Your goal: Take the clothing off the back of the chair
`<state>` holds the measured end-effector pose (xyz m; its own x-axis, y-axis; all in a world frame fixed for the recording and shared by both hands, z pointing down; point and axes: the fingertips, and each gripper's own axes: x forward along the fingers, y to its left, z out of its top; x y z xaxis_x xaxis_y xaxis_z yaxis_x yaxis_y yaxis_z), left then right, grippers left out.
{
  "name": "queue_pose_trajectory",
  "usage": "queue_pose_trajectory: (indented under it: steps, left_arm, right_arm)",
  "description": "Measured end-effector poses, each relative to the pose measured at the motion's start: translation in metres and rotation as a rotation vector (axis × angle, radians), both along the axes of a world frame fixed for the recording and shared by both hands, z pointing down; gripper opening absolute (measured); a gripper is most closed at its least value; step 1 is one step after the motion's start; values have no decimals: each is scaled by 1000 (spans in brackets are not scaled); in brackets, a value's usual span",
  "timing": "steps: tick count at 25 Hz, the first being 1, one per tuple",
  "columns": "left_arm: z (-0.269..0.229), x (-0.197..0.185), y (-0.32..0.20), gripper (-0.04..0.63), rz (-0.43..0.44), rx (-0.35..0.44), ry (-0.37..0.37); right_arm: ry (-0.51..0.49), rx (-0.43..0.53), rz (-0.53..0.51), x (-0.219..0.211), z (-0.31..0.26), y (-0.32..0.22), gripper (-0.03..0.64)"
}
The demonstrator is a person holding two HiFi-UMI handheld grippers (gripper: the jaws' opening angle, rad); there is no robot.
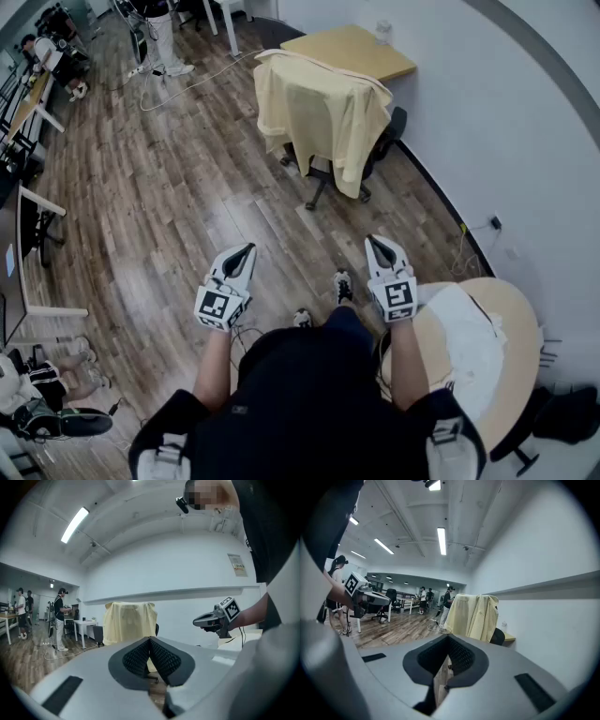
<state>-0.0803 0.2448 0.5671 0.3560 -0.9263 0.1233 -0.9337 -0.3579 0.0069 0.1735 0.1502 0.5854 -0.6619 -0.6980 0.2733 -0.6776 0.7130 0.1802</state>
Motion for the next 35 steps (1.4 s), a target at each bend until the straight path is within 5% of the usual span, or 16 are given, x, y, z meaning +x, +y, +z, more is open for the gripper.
queue_pose_trajectory:
  steps: [35]
  left_arm:
    - [10, -3, -24, 2, 40, -42, -7]
  right_arm:
    - [5, -24, 90, 12, 12, -5, -6]
